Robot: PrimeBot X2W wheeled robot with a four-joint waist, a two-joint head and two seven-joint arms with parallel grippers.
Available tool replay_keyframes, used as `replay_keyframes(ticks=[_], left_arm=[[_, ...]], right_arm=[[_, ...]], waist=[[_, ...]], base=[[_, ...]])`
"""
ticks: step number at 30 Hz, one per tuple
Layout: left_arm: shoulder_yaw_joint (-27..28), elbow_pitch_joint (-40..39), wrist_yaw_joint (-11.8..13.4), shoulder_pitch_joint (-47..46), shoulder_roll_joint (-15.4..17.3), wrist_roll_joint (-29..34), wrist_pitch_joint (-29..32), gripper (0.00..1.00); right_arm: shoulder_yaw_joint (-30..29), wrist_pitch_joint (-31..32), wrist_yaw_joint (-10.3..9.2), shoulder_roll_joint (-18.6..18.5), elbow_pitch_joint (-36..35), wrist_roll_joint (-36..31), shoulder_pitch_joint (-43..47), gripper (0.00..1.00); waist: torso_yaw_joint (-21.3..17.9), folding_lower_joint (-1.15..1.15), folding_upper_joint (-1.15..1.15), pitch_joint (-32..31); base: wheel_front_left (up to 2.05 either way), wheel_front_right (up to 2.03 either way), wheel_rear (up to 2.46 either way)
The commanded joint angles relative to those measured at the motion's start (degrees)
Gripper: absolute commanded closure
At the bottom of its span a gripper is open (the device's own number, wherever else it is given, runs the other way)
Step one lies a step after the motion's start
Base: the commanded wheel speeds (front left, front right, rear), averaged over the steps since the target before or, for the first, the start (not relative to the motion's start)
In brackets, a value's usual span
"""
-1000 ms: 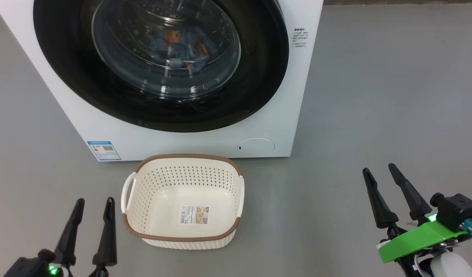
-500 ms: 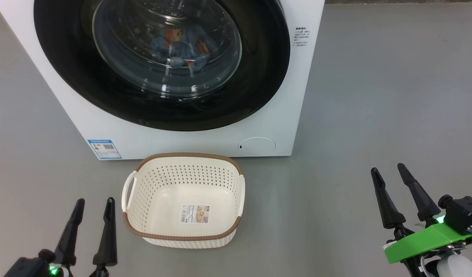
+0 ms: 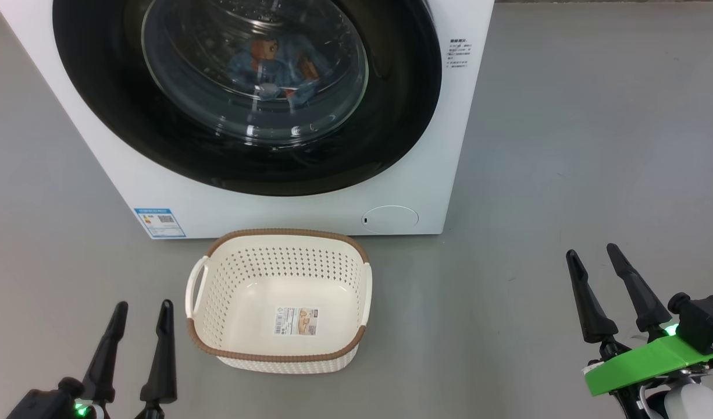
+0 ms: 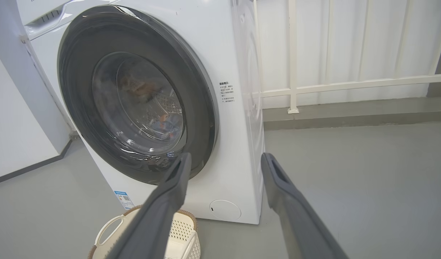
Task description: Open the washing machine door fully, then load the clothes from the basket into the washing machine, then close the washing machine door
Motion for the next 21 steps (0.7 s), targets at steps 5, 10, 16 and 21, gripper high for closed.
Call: replay_keyframes(ticks=[5, 10, 16, 21], left_arm=[[2.0, -1.1, -0.2, -0.9, 0.7, 0.2, -0.5, 0.0], [2.0, -1.1, -0.2, -1.0, 0.9, 0.1, -0.5, 0.0], [-0.5, 0.8, 0.0, 0.0, -0.2, 0.0, 0.1, 1.0], [-1.0, 3.2, 0.0, 0.1, -1.6, -0.4, 0.4, 1.0]], right_arm=[[1.0, -0.1, -0.14, -0.5, -1.7, -0.8, 0.4, 0.0], [1.0, -0.1, -0.14, -0.5, -1.7, -0.8, 0.3, 0.0], [-0.1, 0.0, 0.0, 0.1, 0.5, 0.0, 0.8, 1.0], [0.1, 0.1, 0.0, 1.5, 3.0, 0.5, 1.6, 1.0]], waist=[[0.1, 0.0, 0.0, 0.2], [0.1, 0.0, 0.0, 0.4], [0.0, 0.0, 0.0, 0.7], [0.0, 0.0, 0.0, 0.7]], base=[[0.0, 0.0, 0.0], [0.0, 0.0, 0.0], [0.0, 0.0, 0.0], [0.0, 0.0, 0.0]])
